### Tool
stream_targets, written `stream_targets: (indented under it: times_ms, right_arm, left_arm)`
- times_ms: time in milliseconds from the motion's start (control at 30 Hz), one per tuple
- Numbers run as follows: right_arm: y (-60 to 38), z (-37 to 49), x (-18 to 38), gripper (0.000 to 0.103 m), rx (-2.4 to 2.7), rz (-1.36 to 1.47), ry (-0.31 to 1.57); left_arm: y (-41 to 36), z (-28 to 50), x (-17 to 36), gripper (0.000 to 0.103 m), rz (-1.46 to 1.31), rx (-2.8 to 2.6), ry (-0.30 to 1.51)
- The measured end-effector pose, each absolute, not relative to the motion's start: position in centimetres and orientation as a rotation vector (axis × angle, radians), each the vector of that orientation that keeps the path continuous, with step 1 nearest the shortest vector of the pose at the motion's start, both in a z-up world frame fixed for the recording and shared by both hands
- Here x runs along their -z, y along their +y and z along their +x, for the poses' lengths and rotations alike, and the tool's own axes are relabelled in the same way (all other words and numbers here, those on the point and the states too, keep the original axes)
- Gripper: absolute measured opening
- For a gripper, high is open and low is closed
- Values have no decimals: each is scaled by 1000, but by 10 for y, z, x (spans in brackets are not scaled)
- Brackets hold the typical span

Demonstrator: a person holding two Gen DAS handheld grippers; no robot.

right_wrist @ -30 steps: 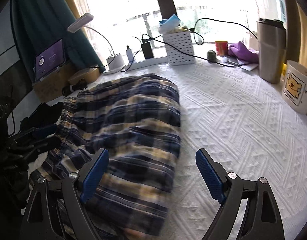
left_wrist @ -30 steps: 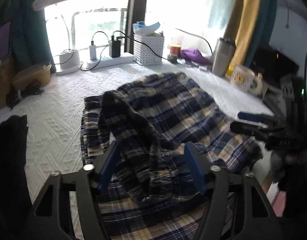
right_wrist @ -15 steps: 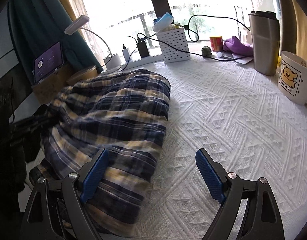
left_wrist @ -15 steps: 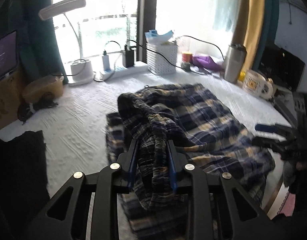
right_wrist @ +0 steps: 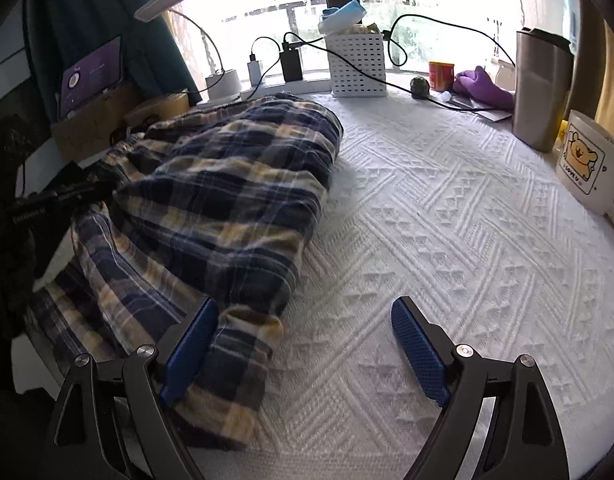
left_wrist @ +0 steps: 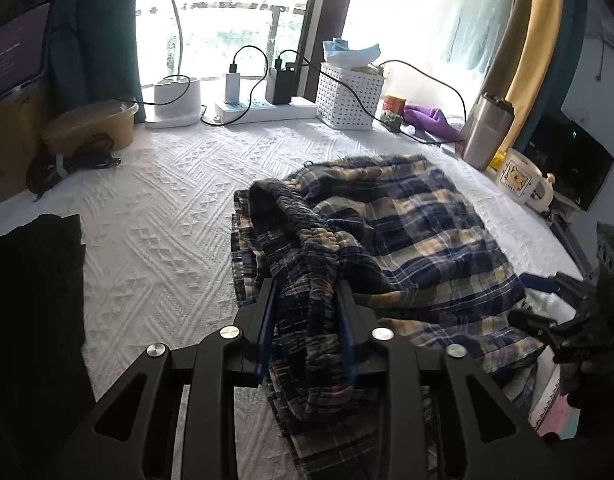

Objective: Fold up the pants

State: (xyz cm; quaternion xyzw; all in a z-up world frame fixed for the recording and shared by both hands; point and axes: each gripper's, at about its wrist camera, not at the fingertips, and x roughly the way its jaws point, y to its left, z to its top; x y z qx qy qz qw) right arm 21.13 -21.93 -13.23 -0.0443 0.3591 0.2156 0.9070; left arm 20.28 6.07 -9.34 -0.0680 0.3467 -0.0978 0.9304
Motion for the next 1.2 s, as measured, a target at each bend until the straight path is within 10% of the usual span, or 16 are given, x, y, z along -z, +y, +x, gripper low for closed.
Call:
stream_targets:
  times_ms: [767, 1200]
  right_arm:
    - [-206, 179, 137, 80, -491, -183, 724]
    - [-212, 157, 138, 12, -598, -42, 733]
  left_arm:
    - [48, 178, 113, 35, -71, 218, 787]
    - [50, 176, 119, 36, -81, 220, 778]
